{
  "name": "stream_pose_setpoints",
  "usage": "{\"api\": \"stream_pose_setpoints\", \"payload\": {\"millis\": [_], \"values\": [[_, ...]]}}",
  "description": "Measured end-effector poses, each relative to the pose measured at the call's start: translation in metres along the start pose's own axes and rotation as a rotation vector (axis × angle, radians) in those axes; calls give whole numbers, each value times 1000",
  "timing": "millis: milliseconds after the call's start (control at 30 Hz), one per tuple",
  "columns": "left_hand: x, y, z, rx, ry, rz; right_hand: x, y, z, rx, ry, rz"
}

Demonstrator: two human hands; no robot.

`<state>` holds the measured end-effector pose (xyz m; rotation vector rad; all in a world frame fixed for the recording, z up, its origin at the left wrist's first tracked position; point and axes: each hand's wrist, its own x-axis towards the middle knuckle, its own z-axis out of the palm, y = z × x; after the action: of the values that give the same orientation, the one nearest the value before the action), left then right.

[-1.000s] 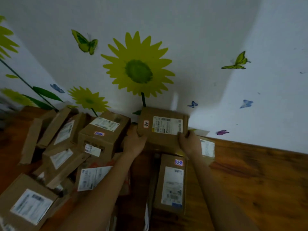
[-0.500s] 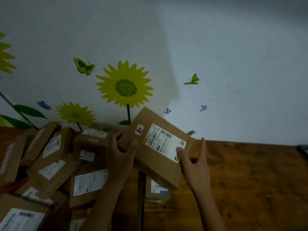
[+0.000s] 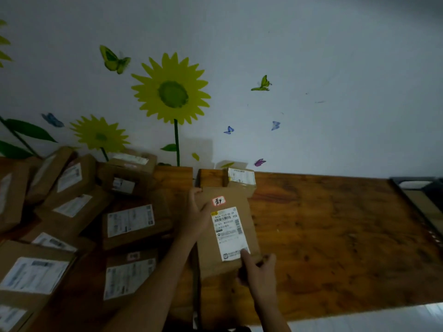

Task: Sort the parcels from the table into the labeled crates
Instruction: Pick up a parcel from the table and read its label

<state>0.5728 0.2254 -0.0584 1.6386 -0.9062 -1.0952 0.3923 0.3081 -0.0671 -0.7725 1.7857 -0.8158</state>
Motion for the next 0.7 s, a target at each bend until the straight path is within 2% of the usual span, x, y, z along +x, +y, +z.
{"api": "stream_pose_setpoints", "payload": {"millis": [133,300,367,433,533,700], "values": [[-7,-2,12,50,-28,-10,3,0,-4,-111,11,-4],[-26,-26,6,103,-31,-65,21,-10,-27,-813,-179,-94],[-30,-31,3,90,-48,-66,27,-15,-27,-955,-179,-178],[-29,-30,1,31,-58,-88,30,-16,-21,-846,-189,-209],[-33,-27,-4,-19,-91,-155,24,-14,-9,-397,-253,-139],[-47,16,-17,-57,-110,-61,-10,-38,-14,-191,-226,-196]]}}
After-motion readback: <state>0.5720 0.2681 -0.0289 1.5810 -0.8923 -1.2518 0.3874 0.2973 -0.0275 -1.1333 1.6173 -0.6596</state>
